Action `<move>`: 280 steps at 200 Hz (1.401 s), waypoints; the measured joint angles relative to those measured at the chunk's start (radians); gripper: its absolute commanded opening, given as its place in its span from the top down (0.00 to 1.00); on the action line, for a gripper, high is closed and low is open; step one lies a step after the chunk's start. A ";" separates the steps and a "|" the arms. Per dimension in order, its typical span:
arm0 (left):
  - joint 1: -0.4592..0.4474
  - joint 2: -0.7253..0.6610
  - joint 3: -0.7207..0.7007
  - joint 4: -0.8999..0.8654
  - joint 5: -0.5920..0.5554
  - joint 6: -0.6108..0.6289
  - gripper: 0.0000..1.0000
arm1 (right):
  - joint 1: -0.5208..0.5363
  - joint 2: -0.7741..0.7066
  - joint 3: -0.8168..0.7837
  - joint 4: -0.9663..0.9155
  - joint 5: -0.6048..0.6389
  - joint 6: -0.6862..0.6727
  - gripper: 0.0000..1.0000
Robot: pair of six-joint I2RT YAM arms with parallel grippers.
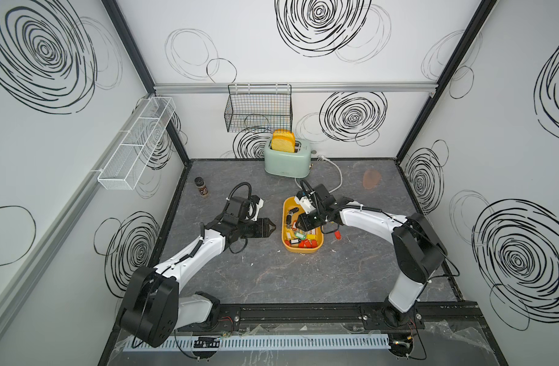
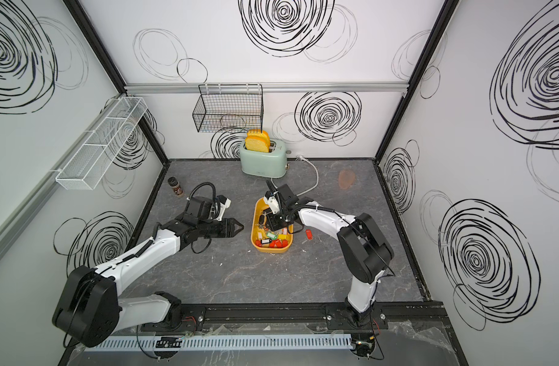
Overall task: Take the keys out of the storage box
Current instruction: Pick up the key from the storage box.
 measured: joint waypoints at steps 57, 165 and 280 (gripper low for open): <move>0.047 -0.034 -0.007 -0.002 0.001 0.004 0.39 | 0.033 0.102 0.047 -0.002 0.042 -0.011 0.68; 0.060 -0.037 -0.022 -0.003 0.009 0.005 0.40 | 0.048 0.164 0.076 -0.005 0.074 -0.018 0.74; 0.071 -0.037 -0.024 -0.003 0.010 0.005 0.40 | 0.053 0.179 0.099 -0.024 0.077 -0.031 1.00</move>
